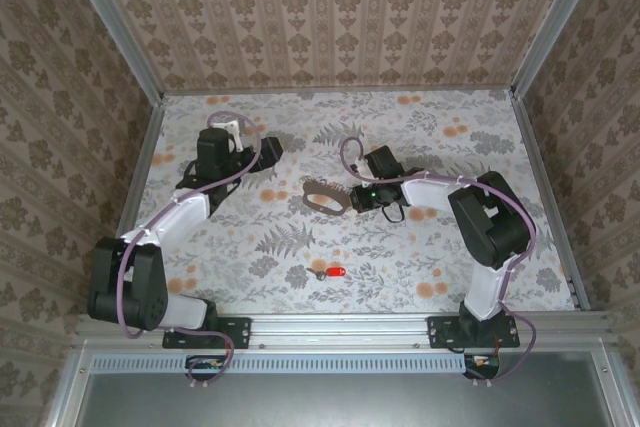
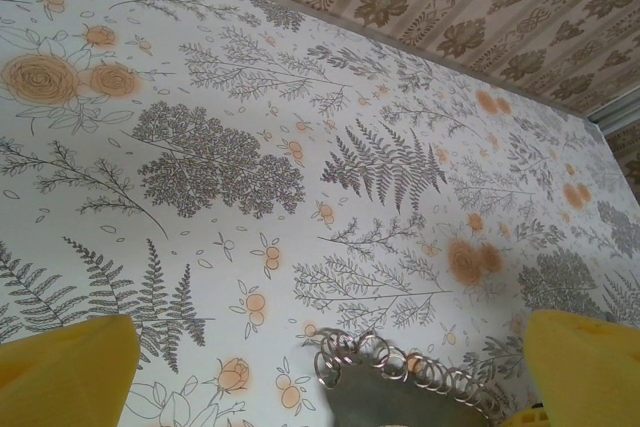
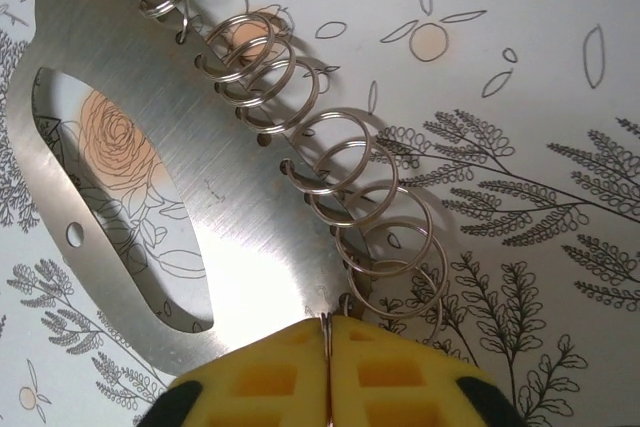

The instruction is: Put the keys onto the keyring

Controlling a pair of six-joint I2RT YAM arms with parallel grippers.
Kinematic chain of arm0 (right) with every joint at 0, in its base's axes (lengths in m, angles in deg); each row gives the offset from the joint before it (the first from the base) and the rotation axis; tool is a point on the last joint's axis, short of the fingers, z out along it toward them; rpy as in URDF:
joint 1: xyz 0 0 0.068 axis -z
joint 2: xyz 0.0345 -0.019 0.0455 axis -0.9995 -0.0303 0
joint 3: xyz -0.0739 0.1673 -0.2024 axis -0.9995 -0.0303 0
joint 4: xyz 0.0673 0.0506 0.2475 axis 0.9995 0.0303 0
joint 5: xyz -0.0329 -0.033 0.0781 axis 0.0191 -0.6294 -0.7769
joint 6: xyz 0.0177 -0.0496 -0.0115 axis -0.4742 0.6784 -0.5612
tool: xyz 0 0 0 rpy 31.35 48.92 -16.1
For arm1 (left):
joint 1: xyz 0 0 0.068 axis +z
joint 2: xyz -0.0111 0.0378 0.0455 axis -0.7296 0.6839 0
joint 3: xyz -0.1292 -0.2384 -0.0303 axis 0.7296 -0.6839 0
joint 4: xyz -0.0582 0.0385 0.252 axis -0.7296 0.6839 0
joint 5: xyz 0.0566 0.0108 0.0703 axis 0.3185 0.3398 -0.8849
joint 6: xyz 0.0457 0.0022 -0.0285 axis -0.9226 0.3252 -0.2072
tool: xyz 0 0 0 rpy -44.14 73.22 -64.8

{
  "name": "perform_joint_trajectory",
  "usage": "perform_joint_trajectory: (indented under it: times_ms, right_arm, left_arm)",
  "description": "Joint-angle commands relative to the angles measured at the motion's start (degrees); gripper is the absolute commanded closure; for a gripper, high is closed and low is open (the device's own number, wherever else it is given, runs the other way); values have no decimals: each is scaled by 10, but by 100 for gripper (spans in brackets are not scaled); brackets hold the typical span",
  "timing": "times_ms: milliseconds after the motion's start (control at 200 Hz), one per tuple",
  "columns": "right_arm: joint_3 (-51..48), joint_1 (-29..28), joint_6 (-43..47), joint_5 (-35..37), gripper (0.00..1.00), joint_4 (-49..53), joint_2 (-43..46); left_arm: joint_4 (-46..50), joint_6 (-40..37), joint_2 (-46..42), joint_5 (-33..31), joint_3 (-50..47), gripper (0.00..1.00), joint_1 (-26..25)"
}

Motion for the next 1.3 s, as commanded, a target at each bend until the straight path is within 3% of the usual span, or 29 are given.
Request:
perform_joint_trajectory:
  times_ms: [0, 110, 635, 850, 1295]
  right_arm:
    - [-12, 4, -7, -4, 83, 0, -9]
    - [-13, 5, -8, -3, 79, 0, -3]
    - [-30, 12, -11, 20, 83, -2, 25]
    - [-33, 14, -17, 27, 77, -8, 30]
    - [-29, 17, -23, 26, 76, -17, 32]
  left_arm:
    - [-5, -7, -16, 7, 22, 0, -4]
    - [-4, -7, -15, 7, 23, 0, -4]
    - [-6, -7, -14, 8, 24, 0, -9]
    - [-7, -7, -15, 8, 25, 0, -10]
    - [-7, -7, -11, 8, 26, 0, -12]
